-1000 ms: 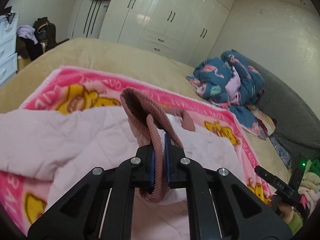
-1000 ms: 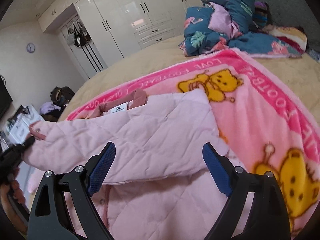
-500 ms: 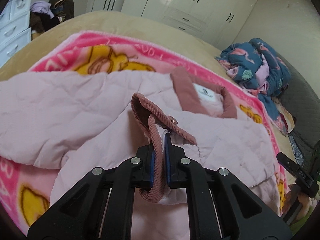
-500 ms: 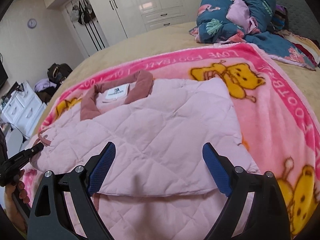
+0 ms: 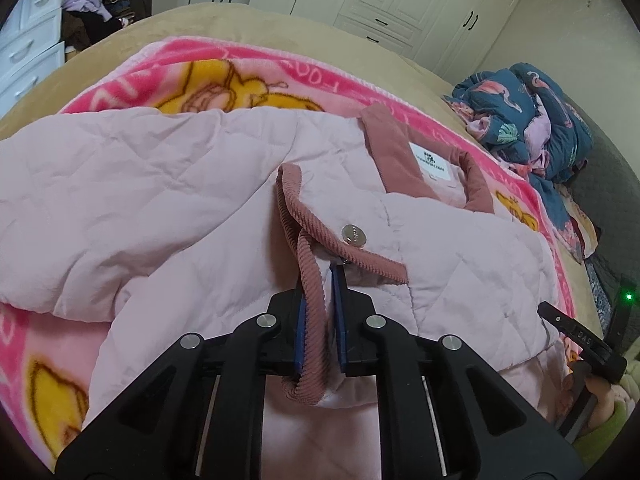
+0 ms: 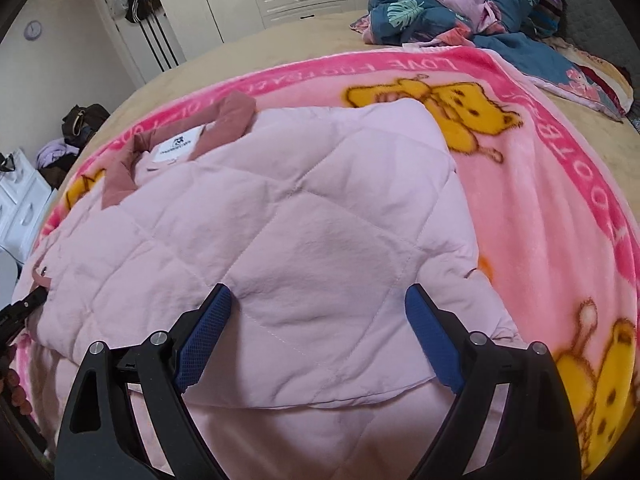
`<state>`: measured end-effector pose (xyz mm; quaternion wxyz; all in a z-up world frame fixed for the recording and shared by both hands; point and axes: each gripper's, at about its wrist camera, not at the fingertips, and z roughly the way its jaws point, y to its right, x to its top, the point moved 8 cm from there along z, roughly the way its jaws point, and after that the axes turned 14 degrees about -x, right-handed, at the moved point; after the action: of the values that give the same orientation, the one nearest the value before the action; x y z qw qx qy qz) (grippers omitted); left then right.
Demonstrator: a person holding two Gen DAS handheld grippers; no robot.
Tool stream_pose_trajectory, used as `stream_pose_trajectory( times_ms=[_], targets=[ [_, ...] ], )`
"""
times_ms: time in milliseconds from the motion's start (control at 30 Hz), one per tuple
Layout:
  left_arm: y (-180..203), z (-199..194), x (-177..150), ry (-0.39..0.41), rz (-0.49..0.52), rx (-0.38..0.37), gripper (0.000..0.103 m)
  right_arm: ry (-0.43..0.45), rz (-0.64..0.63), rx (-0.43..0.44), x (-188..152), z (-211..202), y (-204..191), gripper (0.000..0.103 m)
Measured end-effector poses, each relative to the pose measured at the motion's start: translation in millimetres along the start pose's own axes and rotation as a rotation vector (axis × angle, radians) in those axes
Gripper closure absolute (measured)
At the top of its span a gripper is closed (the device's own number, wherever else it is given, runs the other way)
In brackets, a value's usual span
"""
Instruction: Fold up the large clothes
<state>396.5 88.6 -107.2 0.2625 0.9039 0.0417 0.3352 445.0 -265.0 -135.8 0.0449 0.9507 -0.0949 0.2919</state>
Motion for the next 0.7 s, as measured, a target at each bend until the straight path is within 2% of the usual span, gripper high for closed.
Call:
stream_pose_trajectory(
  times_ms=[100, 200, 267, 400, 533, 633, 700],
  targets=[
    [-1.3, -0.3, -1.8, -0.012, -0.006, 0.004, 0.095, 0.004, 0.006, 0.001, -0.5, -2.1, 0.6, 0.015],
    [0.9, -4.2, -0.7, -0.012, 0.009, 0.019, 0.093, 0.01, 0.075, 0.072, 1.1, -13.9, 4.2, 0.015],
    [3.6, -6.3, 0.3, -0.013, 0.013, 0.021, 0.087, 0.008, 0.11, 0.106, 0.7, -22.0, 5.9, 0.015],
    [9.8, -13.2, 2.1, -0.02, 0.029, 0.022, 0.056, 0.007, 0.142, 0.161, -1.3, -38.7, 2.8, 0.015],
    [13.5, -26.2, 6.9, -0.003, 0.03, 0.037, 0.035, 0.017, 0.146, 0.203, -3.2, -58.3, -6.3, 0.014],
    [14.1, -35.9, 10.7, 0.007, 0.014, 0.039, 0.009, 0.043, 0.125, 0.225, -2.2, -74.9, -16.4, 0.014],
    [13.2, -43.9, 14.2, 0.014, 0.01, 0.048, 0.009, 0.063, 0.109, 0.232, -0.1, -85.0, -23.2, 0.014]
  ],
)
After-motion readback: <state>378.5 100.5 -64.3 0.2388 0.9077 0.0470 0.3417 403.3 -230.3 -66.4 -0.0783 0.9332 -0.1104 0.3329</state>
